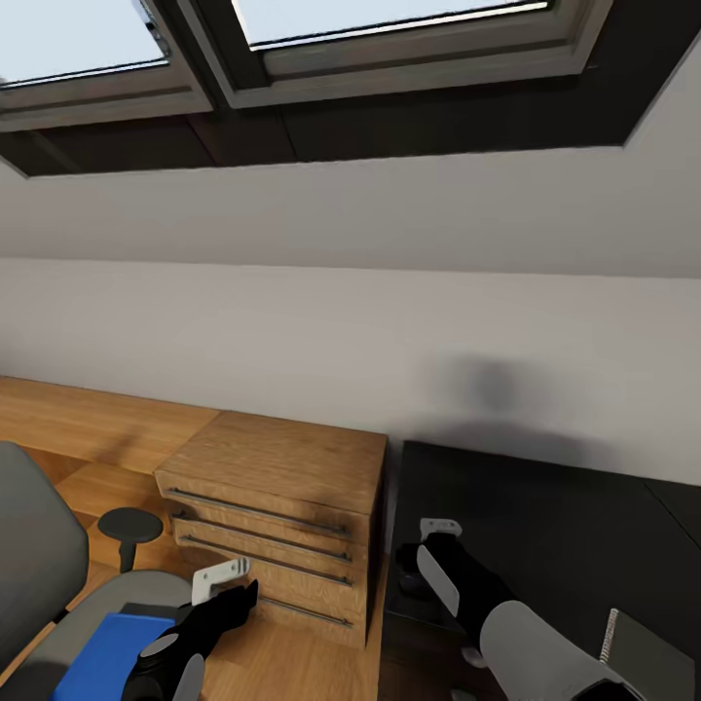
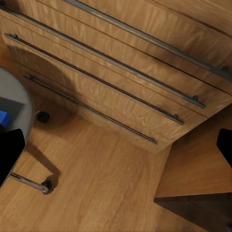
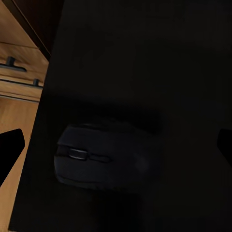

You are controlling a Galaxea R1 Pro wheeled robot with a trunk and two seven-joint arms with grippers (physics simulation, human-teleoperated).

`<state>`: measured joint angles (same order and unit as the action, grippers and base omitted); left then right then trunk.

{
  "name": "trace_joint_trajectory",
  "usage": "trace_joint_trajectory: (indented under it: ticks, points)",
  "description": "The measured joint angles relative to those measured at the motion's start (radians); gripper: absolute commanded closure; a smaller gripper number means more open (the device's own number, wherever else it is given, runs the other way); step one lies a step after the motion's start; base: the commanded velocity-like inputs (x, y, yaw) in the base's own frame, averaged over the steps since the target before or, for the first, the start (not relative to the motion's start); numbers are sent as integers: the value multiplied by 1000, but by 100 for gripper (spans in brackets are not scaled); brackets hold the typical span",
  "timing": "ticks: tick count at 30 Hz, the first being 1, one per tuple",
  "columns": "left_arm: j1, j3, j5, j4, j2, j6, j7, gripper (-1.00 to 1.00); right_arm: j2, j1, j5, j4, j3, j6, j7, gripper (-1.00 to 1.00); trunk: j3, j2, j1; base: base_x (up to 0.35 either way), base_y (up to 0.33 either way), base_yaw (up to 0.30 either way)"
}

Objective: In the bedroom, organize the workspace by keeping the computer under the desk, ensuring the monitor is on the desk, placing the keyboard on the desk next to the monitor, placing the mouse on the desk next to the keyboard, moving the folder from the swivel chair onto the desk next to the mouse, stacking the notebook on top of the folder with the pen on top of the notebook, and positioning the swivel chair next to the desk.

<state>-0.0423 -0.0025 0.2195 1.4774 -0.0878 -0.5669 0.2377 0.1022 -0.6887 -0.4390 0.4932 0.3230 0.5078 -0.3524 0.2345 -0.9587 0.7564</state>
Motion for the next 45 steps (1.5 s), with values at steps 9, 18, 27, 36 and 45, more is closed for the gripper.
trace_joint_trajectory:
  ticks: [9, 18, 27, 36, 45]
  points:
    - [0, 0, 0, 0, 0, 0, 0, -100, 0, -1, 1, -1, 0, 2, 0, -100, 28, -63, 35, 0, 0, 0]
    - [0, 0, 0, 0, -1, 0, 0, -100, 0, -1, 2, -1, 0, 2, 0, -100, 57, -126, 69, 0, 0, 0]
    - [0, 0, 1, 0, 0, 0, 0, -100, 1, -1, 2, -1, 0, 2, 0, -100, 85, -189, 104, 0, 0, 0]
    - [0, 1, 3, 0, 1, -3, -1, -100, 4, -1, 1, -1, 1, 3, 1, -100, 94, -211, 115, 0, 0, 0]
    - [0, 1, 3, 0, 2, -3, -1, -100, 6, -1, 0, -1, 3, 3, 1, -100, 94, -210, 115, 0, 0, 0]
